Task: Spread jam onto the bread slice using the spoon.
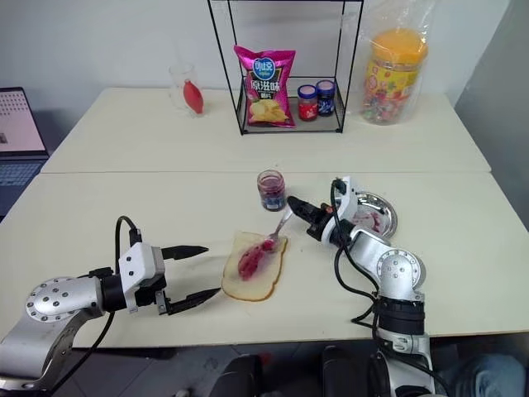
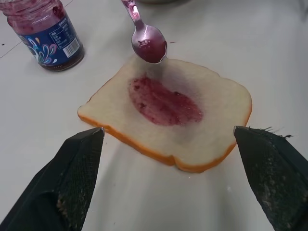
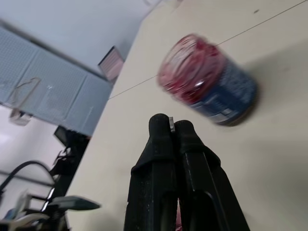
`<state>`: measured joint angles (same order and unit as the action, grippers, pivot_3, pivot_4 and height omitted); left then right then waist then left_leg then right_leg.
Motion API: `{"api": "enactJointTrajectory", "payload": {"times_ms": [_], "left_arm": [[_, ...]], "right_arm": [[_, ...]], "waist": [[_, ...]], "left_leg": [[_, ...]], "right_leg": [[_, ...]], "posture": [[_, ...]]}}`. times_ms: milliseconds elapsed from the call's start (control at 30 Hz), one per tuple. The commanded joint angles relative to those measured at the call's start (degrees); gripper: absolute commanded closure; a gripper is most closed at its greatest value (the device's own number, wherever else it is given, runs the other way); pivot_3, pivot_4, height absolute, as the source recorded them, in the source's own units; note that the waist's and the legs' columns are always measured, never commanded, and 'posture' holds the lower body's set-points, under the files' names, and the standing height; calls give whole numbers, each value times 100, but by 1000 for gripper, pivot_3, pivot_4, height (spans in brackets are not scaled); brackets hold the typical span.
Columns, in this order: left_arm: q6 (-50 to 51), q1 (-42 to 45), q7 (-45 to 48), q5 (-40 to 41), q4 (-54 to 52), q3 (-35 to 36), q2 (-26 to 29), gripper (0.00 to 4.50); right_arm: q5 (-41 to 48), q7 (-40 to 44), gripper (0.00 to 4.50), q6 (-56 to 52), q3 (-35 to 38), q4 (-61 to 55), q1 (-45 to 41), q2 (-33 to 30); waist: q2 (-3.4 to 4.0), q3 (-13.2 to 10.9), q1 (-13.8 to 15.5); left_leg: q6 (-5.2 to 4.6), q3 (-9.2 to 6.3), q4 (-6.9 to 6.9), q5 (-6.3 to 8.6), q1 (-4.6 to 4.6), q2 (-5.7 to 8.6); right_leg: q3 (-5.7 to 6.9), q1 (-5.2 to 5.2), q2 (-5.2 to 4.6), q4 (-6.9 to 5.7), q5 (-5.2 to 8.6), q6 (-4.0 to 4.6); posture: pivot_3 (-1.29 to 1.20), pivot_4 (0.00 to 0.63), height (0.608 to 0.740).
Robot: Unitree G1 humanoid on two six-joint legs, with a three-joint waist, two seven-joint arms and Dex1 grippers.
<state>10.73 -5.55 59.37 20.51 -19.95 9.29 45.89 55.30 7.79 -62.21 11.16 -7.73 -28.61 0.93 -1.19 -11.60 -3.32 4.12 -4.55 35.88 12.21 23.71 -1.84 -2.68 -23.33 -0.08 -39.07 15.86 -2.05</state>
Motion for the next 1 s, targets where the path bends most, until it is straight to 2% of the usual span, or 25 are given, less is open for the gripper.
{"api": "enactJointTrajectory", "payload": {"times_ms": [33,200,333,733,1000], "left_arm": [[43,6,6,168,-216,98,42,0],[48,8,9,182,-203,101,61,0],[-8,-46,20,173,-181,109,56,0],[-87,-62,108,204,-145,58,44,0],[30,77,83,279,-263,-8,29,0]], "right_arm": [[-70,46,4453,95,-323,-136,106,155],[-535,221,4453,471,-734,96,195,211],[-834,396,4453,683,-857,196,300,16],[-733,517,4453,646,-245,273,25,-563],[-137,352,4453,340,174,-76,-187,-553]], "waist": [[0,0,0],[0,0,1],[0,0,2],[-1,1,23],[-1,0,16]], "left_leg": [[0,0,1,0,0,0],[0,1,4,0,0,1],[0,1,2,0,0,1],[0,1,7,0,0,4],[0,1,4,0,0,3]], "right_leg": [[0,0,0,0,0,-1],[-1,0,0,0,1,-2],[0,0,0,1,1,-2],[-2,3,-3,1,0,-3],[-1,2,-2,1,0,-3]], "posture": [[0,150,740],[0,150,740],[0,150,740],[0,150,740],[0,150,740]]}}
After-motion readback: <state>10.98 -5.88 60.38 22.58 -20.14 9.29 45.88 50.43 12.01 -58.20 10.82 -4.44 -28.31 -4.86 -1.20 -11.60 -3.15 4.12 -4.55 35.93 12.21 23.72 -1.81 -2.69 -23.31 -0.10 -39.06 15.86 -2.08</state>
